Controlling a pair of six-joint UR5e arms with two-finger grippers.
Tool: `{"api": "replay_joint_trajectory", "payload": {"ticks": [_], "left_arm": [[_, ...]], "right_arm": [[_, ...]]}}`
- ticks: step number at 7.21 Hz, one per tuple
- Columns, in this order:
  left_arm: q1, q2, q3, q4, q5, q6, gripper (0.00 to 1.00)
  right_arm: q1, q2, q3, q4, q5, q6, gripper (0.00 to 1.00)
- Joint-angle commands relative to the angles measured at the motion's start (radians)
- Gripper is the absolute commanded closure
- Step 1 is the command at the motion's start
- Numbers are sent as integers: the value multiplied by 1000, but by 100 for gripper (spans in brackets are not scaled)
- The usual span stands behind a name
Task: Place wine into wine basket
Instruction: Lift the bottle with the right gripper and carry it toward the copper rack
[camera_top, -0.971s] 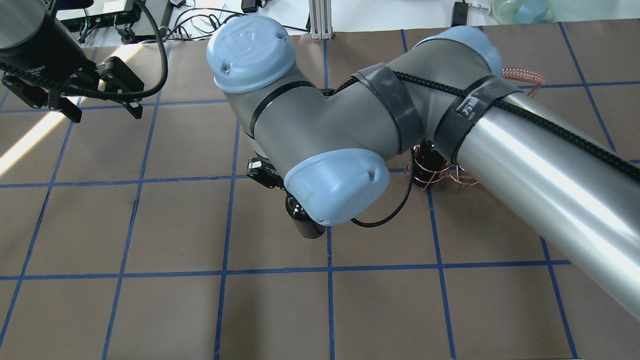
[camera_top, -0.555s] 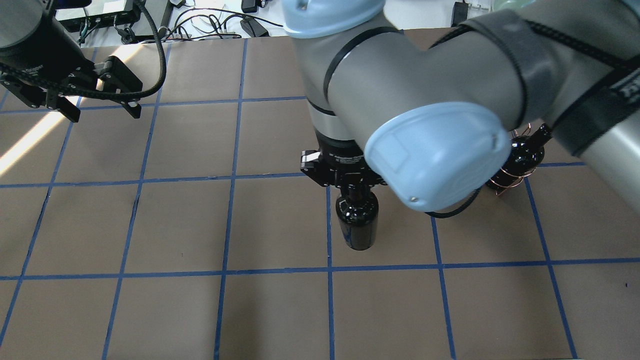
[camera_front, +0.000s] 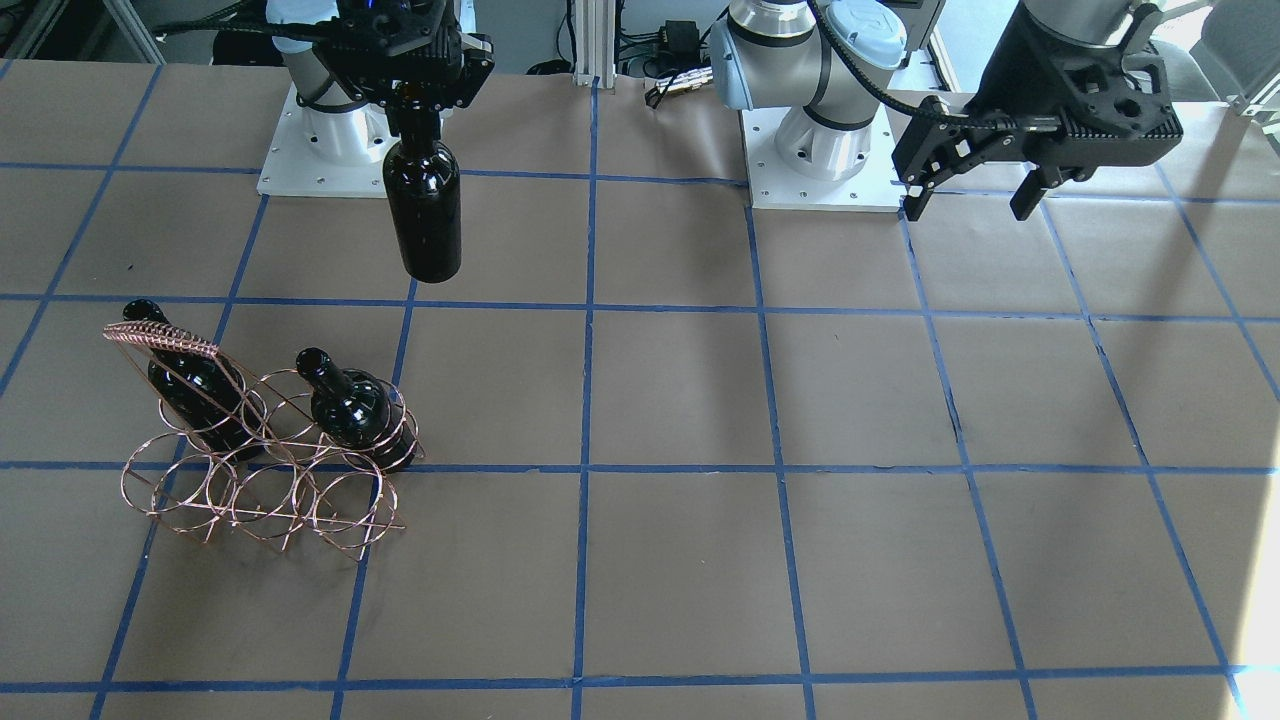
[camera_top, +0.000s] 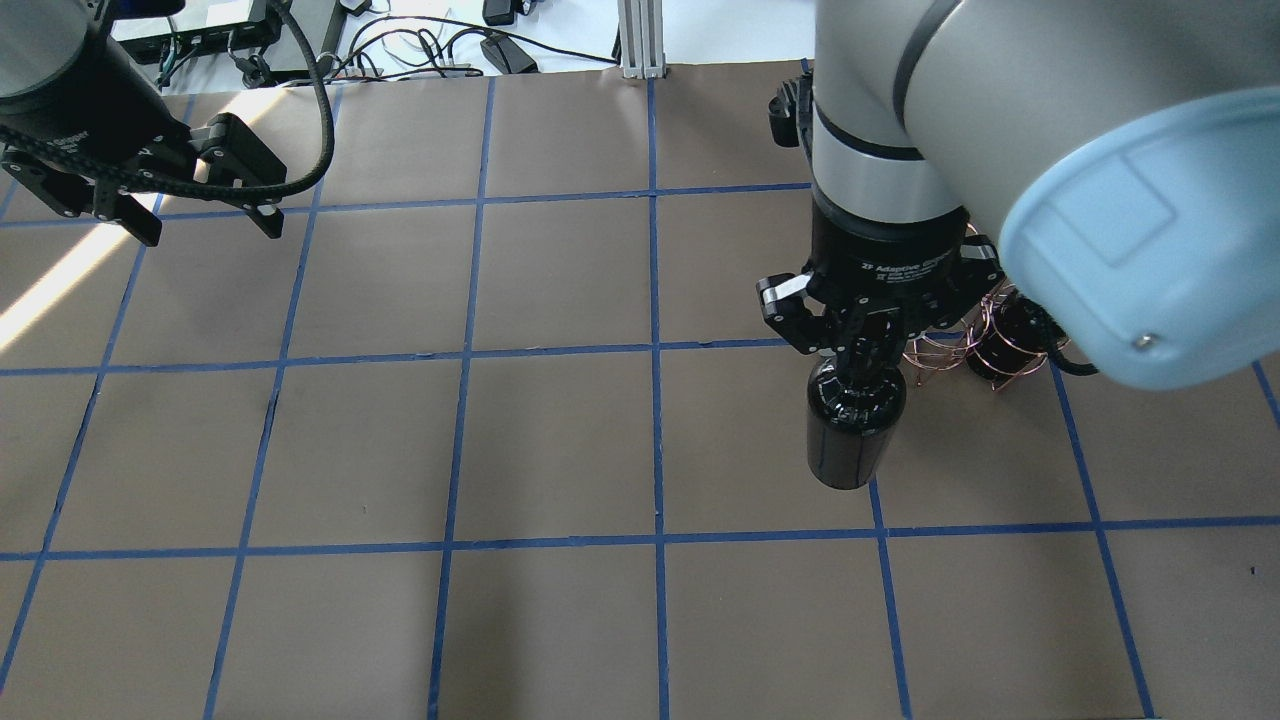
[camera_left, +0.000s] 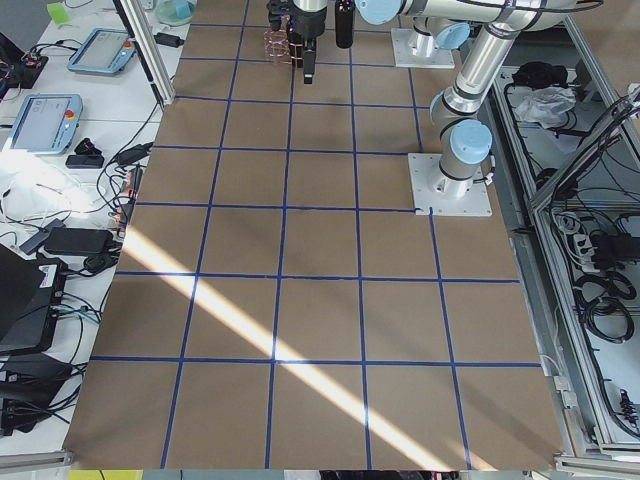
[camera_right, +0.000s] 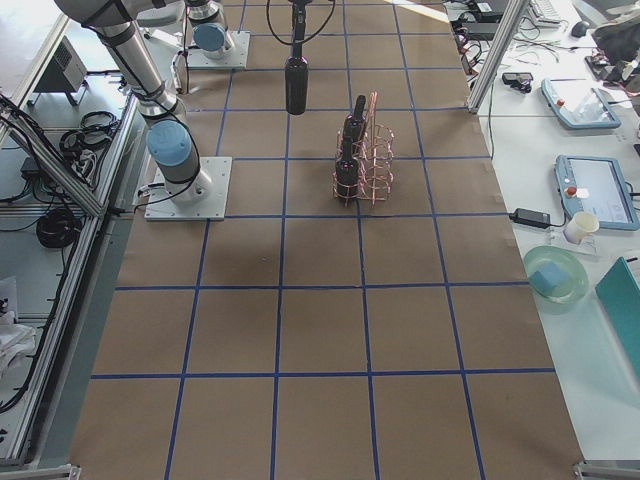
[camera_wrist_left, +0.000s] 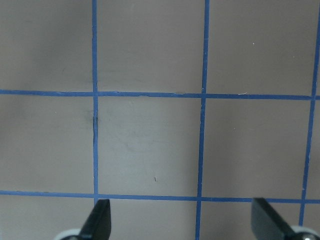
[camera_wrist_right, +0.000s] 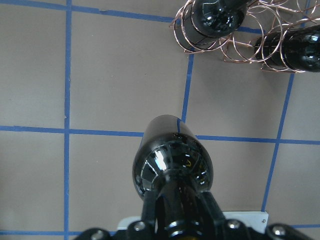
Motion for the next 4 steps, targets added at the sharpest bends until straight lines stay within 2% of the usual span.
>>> {"api": "replay_joint_trajectory", "payload": {"ticks": [1,3,4], "left_arm": [[0,-1,0,0,-1,0,0],[0,-1,-2,0,-1,0,0],[0,2,-2,0,-1,0,0]], "right_arm": [[-37,-24,0,2,-11,-26,100],[-124,-39,0,17,-10,-38,100],[-168,-48,0,19,-11,-117,100]]}}
